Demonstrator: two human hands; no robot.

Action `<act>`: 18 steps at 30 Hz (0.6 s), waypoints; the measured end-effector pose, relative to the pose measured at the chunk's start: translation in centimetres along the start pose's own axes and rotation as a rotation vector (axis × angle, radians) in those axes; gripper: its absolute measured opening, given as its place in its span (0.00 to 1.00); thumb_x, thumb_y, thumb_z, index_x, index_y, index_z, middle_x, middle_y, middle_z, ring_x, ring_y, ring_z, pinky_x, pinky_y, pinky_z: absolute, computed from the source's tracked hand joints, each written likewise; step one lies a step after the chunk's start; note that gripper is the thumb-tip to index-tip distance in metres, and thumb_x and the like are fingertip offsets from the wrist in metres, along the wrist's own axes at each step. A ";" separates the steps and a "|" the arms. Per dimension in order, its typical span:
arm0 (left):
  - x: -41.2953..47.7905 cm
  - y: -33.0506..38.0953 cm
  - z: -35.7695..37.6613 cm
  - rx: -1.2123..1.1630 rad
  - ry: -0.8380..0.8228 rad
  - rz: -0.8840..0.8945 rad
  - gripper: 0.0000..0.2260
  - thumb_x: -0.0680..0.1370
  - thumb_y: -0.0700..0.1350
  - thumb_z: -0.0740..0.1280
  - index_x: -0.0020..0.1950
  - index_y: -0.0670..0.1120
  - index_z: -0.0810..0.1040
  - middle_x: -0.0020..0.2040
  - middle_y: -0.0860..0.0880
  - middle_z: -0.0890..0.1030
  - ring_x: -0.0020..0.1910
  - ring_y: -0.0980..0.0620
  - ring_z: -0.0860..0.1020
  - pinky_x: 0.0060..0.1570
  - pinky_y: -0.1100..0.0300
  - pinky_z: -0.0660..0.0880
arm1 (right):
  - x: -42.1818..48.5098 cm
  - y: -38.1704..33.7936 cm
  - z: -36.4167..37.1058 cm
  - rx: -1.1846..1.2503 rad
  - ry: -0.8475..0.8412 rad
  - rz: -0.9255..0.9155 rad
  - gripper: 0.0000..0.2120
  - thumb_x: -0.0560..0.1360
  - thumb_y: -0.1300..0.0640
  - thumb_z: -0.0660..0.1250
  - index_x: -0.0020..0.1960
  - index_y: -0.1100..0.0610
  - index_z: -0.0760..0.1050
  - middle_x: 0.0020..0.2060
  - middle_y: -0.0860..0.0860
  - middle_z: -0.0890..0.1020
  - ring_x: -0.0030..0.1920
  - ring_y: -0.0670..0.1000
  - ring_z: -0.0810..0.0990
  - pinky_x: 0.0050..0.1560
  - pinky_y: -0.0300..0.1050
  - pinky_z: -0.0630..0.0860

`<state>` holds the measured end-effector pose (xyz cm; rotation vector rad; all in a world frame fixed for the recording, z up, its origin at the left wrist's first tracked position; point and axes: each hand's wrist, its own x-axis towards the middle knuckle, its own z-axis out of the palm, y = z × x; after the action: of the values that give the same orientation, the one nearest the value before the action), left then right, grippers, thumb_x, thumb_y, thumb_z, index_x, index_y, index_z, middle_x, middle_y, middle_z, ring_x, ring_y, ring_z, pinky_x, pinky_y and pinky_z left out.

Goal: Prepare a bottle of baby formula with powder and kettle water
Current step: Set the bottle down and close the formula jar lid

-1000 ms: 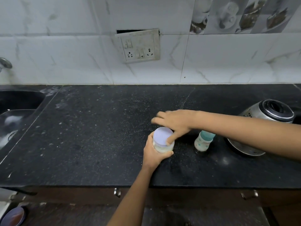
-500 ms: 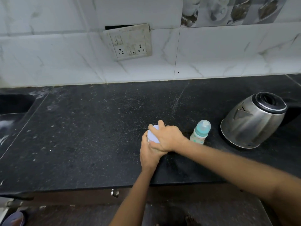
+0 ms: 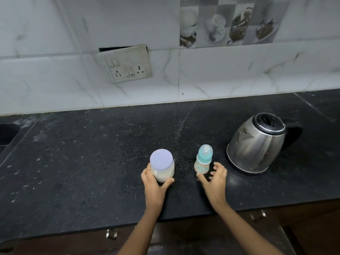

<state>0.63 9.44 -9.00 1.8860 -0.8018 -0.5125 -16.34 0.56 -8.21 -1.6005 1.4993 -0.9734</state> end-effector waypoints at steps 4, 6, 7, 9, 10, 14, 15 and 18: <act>1.3 0.6 1.1 -0.004 -0.038 -0.025 0.42 0.64 0.48 0.79 0.73 0.51 0.62 0.65 0.51 0.67 0.59 0.58 0.68 0.60 0.55 0.71 | 3.6 0.8 -0.4 -0.075 -0.187 -0.099 0.30 0.66 0.61 0.77 0.64 0.59 0.69 0.57 0.51 0.71 0.55 0.51 0.74 0.58 0.48 0.73; 2.1 1.0 1.6 0.000 -0.057 -0.037 0.42 0.63 0.51 0.79 0.73 0.55 0.62 0.63 0.54 0.67 0.60 0.53 0.71 0.55 0.46 0.77 | 4.9 0.7 -0.2 -0.105 -0.253 -0.118 0.27 0.67 0.63 0.75 0.63 0.59 0.71 0.55 0.51 0.73 0.56 0.51 0.74 0.61 0.51 0.73; 2.6 1.1 1.9 0.010 -0.061 -0.036 0.42 0.63 0.51 0.78 0.73 0.55 0.62 0.63 0.54 0.68 0.61 0.51 0.71 0.54 0.45 0.77 | 5.5 0.7 -0.1 -0.105 -0.275 -0.117 0.26 0.67 0.63 0.75 0.63 0.59 0.71 0.56 0.51 0.73 0.57 0.51 0.75 0.62 0.51 0.72; 3.6 1.6 2.3 0.035 -0.062 -0.032 0.41 0.63 0.49 0.79 0.73 0.52 0.63 0.64 0.52 0.69 0.62 0.50 0.71 0.58 0.46 0.75 | 6.5 0.6 0.0 -0.098 -0.303 -0.107 0.26 0.67 0.63 0.75 0.62 0.58 0.71 0.56 0.51 0.74 0.57 0.51 0.75 0.63 0.50 0.72; 3.9 2.0 2.4 0.047 -0.067 -0.044 0.41 0.63 0.47 0.79 0.73 0.51 0.64 0.65 0.51 0.70 0.62 0.49 0.71 0.58 0.47 0.75 | 6.8 0.5 0.0 -0.100 -0.316 -0.101 0.26 0.66 0.63 0.75 0.62 0.57 0.72 0.56 0.51 0.74 0.57 0.51 0.76 0.63 0.50 0.73; 4.9 2.9 2.9 0.061 -0.071 -0.073 0.41 0.64 0.44 0.80 0.73 0.48 0.64 0.67 0.48 0.69 0.63 0.49 0.70 0.51 0.65 0.70 | 7.2 0.2 0.1 -0.111 -0.317 -0.106 0.25 0.67 0.62 0.75 0.62 0.57 0.71 0.56 0.51 0.73 0.56 0.49 0.74 0.62 0.47 0.72; 4.9 2.9 3.0 0.064 -0.072 -0.076 0.41 0.64 0.43 0.79 0.73 0.47 0.63 0.67 0.48 0.69 0.63 0.49 0.70 0.47 0.68 0.68 | 7.3 0.4 0.2 -0.108 -0.309 -0.115 0.26 0.68 0.62 0.75 0.62 0.58 0.70 0.56 0.51 0.73 0.56 0.49 0.74 0.62 0.45 0.71; 5.0 3.2 2.8 0.079 -0.095 -0.099 0.41 0.65 0.43 0.79 0.74 0.46 0.63 0.68 0.47 0.69 0.65 0.48 0.69 0.53 0.63 0.65 | 7.3 0.3 0.0 -0.124 -0.324 -0.102 0.26 0.69 0.62 0.75 0.64 0.58 0.70 0.58 0.52 0.73 0.57 0.49 0.73 0.61 0.41 0.69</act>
<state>1.25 3.13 -7.30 1.9941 -0.8036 -0.6450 -16.15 -6.72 -8.12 -1.8389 1.2848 -0.6453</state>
